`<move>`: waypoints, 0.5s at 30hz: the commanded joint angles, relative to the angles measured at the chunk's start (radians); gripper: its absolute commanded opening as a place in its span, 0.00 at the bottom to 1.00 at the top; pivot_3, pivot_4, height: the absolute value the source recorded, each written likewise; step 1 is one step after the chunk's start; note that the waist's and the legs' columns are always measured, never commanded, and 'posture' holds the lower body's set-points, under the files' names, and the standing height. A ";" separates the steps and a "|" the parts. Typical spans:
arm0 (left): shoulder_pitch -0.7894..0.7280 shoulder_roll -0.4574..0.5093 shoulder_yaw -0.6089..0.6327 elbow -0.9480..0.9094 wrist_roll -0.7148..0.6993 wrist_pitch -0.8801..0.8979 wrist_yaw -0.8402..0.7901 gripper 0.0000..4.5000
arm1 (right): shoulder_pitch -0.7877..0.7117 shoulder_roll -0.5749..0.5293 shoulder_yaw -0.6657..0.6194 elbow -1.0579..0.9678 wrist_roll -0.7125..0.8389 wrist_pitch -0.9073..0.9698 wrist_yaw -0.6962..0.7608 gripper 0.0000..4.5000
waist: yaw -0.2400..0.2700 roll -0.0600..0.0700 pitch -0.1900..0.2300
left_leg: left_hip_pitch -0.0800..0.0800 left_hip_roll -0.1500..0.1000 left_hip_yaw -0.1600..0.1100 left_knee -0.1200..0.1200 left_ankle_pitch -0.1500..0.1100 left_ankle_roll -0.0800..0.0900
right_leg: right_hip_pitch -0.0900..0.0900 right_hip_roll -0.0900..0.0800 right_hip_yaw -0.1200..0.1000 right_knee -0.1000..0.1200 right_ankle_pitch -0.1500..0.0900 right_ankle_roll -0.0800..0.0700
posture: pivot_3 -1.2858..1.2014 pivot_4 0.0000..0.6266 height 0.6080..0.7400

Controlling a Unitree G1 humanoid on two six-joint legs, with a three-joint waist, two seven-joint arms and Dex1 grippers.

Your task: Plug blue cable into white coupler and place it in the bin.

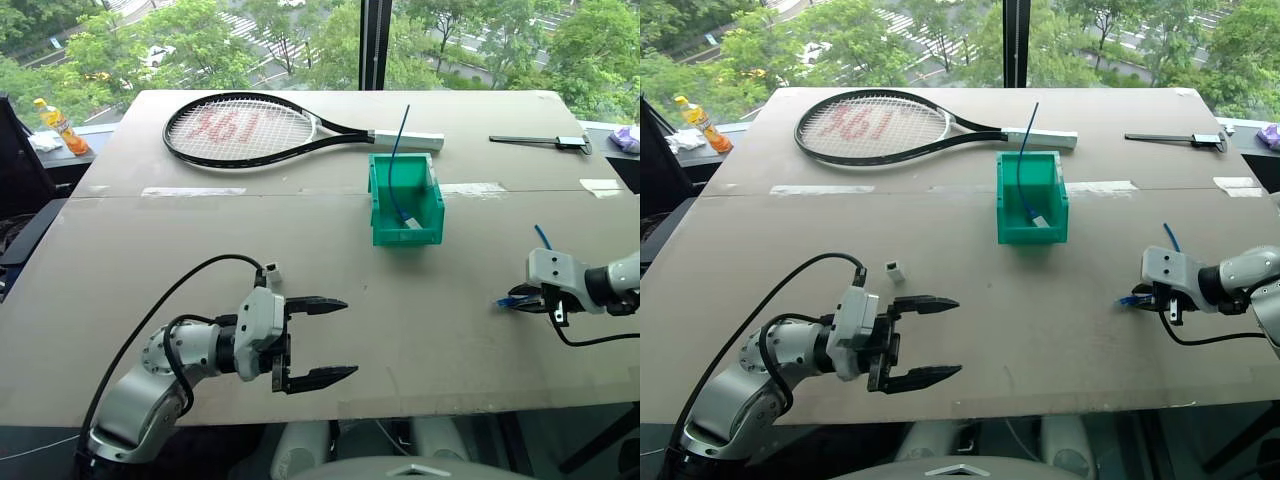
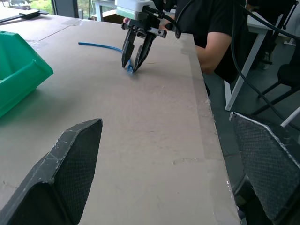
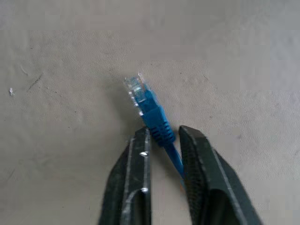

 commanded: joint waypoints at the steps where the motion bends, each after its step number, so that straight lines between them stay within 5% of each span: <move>1: -0.006 -0.008 0.004 -0.013 0.000 -0.021 0.002 1.00 | -0.020 0.013 0.006 0.019 -0.029 -0.010 -0.006 0.01 | 0.000 0.000 0.000 | 0.001 0.000 0.000 0.000 0.000 0.000 | 0.001 0.000 0.000 0.000 -0.001 0.001 | 0.52 0.24 1.00; 10: 0.086 -0.023 0.053 0.045 0.062 -0.093 0.033 1.00 | -0.144 0.170 0.152 -0.347 -0.036 0.320 -0.042 0.01 | -0.011 0.001 0.000 | 0.002 0.002 -0.001 -0.001 0.000 0.000 | 0.000 0.001 0.000 0.001 0.001 -0.003 | 0.52 0.24 1.00; 15: 0.087 -0.025 0.070 0.060 0.072 -0.098 0.053 1.00 | -0.278 0.281 0.321 -0.284 -0.163 0.326 -0.072 0.01 | 0.004 0.001 0.000 | -0.002 0.000 -0.002 -0.001 0.000 0.000 | -0.001 -0.001 -0.003 0.001 0.001 -0.003 | 0.52 0.24 1.00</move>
